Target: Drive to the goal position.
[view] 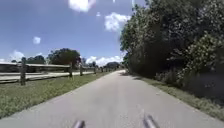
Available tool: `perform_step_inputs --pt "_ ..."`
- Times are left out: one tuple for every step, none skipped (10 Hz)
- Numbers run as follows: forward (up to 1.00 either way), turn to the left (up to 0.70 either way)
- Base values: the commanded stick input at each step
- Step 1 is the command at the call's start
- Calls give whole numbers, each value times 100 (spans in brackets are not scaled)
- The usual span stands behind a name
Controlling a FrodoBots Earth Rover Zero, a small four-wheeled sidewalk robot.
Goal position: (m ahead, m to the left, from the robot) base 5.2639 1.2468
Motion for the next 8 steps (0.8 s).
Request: perform_step_inputs --pt "50 0" --pt "50 0" --pt "50 0" --pt "50 0" --pt "50 0" --pt "50 0" --pt "50 0" --pt "50 0"
